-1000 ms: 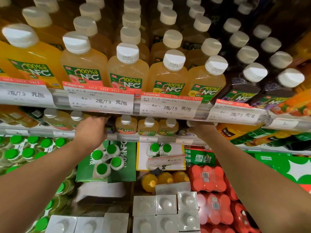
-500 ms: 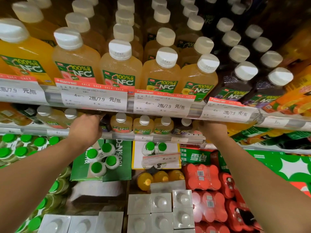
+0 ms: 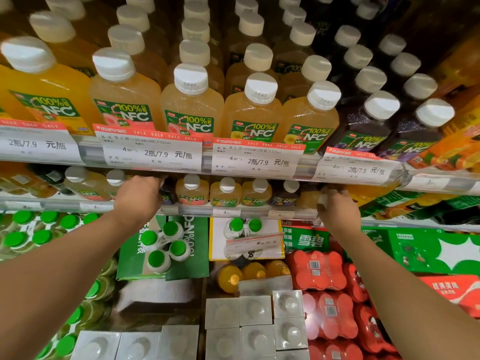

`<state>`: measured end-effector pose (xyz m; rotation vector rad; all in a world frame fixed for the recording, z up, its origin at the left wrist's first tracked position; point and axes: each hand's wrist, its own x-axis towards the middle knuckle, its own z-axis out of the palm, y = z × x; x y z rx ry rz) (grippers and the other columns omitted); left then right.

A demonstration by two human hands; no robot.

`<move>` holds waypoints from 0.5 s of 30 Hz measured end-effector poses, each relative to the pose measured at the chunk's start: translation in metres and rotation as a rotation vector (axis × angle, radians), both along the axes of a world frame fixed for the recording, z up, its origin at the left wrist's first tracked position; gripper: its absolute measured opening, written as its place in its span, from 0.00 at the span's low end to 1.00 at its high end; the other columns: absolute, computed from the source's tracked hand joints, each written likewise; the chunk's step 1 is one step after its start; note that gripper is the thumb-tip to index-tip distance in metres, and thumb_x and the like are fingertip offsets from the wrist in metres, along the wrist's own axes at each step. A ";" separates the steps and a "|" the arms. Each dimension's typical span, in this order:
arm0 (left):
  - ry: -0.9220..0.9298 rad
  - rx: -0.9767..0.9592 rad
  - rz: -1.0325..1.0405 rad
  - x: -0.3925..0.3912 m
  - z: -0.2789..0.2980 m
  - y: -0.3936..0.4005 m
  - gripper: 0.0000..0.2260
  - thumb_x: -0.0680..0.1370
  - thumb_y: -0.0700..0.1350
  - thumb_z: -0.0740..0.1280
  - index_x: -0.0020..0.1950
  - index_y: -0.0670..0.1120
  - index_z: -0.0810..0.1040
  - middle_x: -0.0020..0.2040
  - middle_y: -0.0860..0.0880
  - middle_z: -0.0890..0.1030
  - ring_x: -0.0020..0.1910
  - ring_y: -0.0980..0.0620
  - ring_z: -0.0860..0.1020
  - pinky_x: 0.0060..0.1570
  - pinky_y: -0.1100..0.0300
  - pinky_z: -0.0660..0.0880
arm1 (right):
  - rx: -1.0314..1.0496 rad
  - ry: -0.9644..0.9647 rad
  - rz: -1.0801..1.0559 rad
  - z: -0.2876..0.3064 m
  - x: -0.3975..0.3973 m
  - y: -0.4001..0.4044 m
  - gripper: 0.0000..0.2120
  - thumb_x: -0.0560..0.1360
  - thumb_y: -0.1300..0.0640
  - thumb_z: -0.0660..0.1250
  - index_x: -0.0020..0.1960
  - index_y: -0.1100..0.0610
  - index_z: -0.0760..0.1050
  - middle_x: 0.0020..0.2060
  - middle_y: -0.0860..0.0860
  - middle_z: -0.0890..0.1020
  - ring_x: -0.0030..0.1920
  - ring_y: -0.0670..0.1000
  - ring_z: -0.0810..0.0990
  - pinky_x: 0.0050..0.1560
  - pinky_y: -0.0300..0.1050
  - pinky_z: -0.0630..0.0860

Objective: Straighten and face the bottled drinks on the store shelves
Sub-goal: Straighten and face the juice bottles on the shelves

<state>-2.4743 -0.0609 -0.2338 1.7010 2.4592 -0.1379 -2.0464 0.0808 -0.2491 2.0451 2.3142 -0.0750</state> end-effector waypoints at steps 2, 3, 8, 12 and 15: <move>-0.004 0.010 -0.006 -0.003 -0.006 0.002 0.15 0.75 0.42 0.70 0.61 0.49 0.79 0.45 0.40 0.84 0.46 0.36 0.82 0.43 0.50 0.77 | 0.070 0.070 -0.007 0.005 0.003 -0.012 0.18 0.73 0.56 0.74 0.62 0.56 0.78 0.55 0.59 0.78 0.44 0.65 0.82 0.39 0.55 0.82; -0.010 0.010 -0.006 -0.005 -0.009 0.002 0.15 0.74 0.42 0.71 0.61 0.48 0.79 0.45 0.40 0.84 0.46 0.36 0.82 0.44 0.50 0.77 | 0.092 0.105 0.011 0.008 0.004 -0.017 0.19 0.73 0.56 0.76 0.62 0.56 0.78 0.54 0.58 0.78 0.43 0.65 0.82 0.39 0.55 0.81; -0.149 0.140 0.062 -0.011 -0.024 0.001 0.12 0.73 0.41 0.73 0.56 0.42 0.81 0.47 0.35 0.83 0.46 0.32 0.80 0.46 0.47 0.76 | 0.086 0.380 0.062 0.018 0.006 -0.043 0.19 0.69 0.58 0.80 0.58 0.57 0.80 0.51 0.54 0.82 0.45 0.58 0.82 0.42 0.52 0.80; -0.242 0.234 0.126 -0.014 -0.031 -0.006 0.11 0.74 0.41 0.74 0.56 0.43 0.82 0.49 0.32 0.80 0.48 0.30 0.78 0.45 0.44 0.75 | 0.023 0.522 0.068 0.022 -0.006 -0.067 0.20 0.70 0.57 0.80 0.59 0.55 0.80 0.52 0.51 0.82 0.45 0.53 0.81 0.45 0.47 0.78; -0.320 0.227 0.126 -0.017 -0.031 -0.012 0.14 0.73 0.43 0.76 0.58 0.46 0.83 0.51 0.35 0.81 0.52 0.33 0.78 0.48 0.46 0.77 | 0.005 0.589 0.081 0.025 -0.018 -0.080 0.19 0.70 0.57 0.80 0.59 0.54 0.80 0.51 0.48 0.81 0.42 0.49 0.80 0.40 0.37 0.72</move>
